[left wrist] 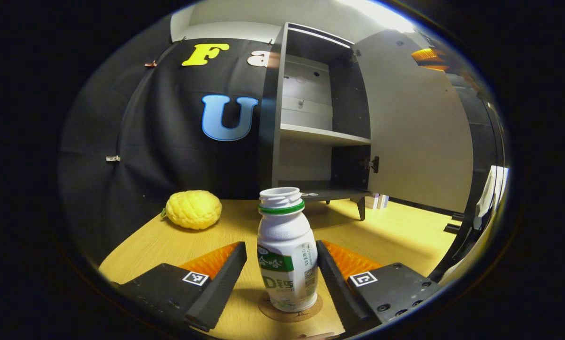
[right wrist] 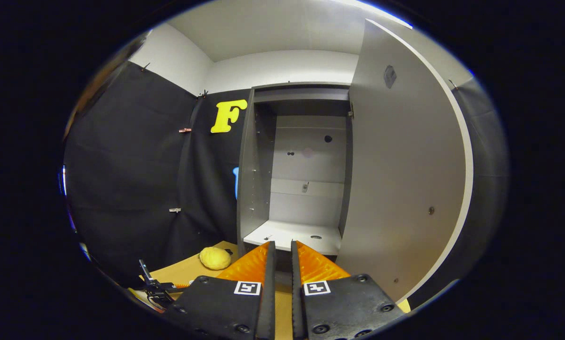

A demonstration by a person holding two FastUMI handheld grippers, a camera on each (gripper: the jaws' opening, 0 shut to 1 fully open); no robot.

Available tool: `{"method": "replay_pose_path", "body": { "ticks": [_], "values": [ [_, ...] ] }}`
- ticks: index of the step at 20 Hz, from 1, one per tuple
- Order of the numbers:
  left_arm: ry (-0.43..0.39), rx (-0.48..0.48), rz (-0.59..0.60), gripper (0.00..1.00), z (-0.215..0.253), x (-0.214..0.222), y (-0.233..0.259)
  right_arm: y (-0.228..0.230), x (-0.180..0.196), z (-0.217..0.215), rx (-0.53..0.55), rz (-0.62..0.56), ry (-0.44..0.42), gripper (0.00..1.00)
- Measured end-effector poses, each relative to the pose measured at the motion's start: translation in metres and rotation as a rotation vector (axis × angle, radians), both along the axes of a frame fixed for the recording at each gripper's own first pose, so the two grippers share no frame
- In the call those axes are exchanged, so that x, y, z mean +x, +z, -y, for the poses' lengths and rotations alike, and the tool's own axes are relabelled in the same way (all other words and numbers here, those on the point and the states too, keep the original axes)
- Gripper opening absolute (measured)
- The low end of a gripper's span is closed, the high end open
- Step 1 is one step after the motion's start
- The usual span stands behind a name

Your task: Open the cabinet door with the right hand, grasp the bottle in the cabinet with the left hand and place it on the coaster, then close the cabinet door with the right hand.

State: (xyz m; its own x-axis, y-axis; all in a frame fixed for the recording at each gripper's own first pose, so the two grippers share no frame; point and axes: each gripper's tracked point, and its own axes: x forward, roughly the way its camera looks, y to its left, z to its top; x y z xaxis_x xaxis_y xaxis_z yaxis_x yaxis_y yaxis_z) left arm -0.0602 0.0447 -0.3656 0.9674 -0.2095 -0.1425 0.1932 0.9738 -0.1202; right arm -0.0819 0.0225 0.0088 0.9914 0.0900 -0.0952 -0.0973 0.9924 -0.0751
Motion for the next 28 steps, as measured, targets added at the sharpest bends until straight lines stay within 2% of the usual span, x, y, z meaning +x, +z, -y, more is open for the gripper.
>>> {"method": "replay_pose_path", "body": {
  "ticks": [6, 10, 13, 16, 20, 23, 24, 25, 28],
  "values": [
    [-0.065, 0.043, 0.009, 0.93, 0.019, -0.008, 0.021, 0.002, -0.001, 0.006, 0.015, -0.044, -0.042, 0.18],
    [-0.064, 0.036, 0.003, 0.93, 0.022, -0.008, 0.045, 0.002, 0.0, 0.003, 0.046, -0.091, -0.039, 0.19],
    [-0.065, 0.011, 0.027, 0.93, 0.021, -0.004, 0.085, 0.017, 0.003, -0.004, 0.073, -0.094, -0.004, 0.18],
    [-0.066, 0.008, 0.076, 0.93, 0.017, 0.006, 0.141, 0.026, 0.005, 0.002, 0.048, -0.077, -0.015, 0.18],
    [-0.147, 0.027, 0.182, 0.93, 0.037, 0.028, 0.227, 0.025, -0.021, 0.022, 0.038, -0.061, -0.099, 0.18],
    [-0.265, -0.013, 0.244, 0.93, 0.078, 0.05, 0.273, 0.028, -0.062, 0.035, 0.042, -0.063, -0.161, 0.18],
    [-0.296, -0.032, 0.263, 0.93, 0.091, 0.059, 0.287, 0.029, -0.075, 0.04, 0.052, -0.065, -0.192, 0.19],
    [-0.319, -0.056, 0.279, 0.93, 0.104, 0.068, 0.297, 0.03, -0.087, 0.05, 0.064, -0.062, -0.239, 0.24],
    [-0.399, -0.104, 0.261, 0.89, 0.144, 0.09, 0.307, 0.035, -0.116, 0.083, 0.101, -0.044, -0.379, 0.28]
  ]
}}
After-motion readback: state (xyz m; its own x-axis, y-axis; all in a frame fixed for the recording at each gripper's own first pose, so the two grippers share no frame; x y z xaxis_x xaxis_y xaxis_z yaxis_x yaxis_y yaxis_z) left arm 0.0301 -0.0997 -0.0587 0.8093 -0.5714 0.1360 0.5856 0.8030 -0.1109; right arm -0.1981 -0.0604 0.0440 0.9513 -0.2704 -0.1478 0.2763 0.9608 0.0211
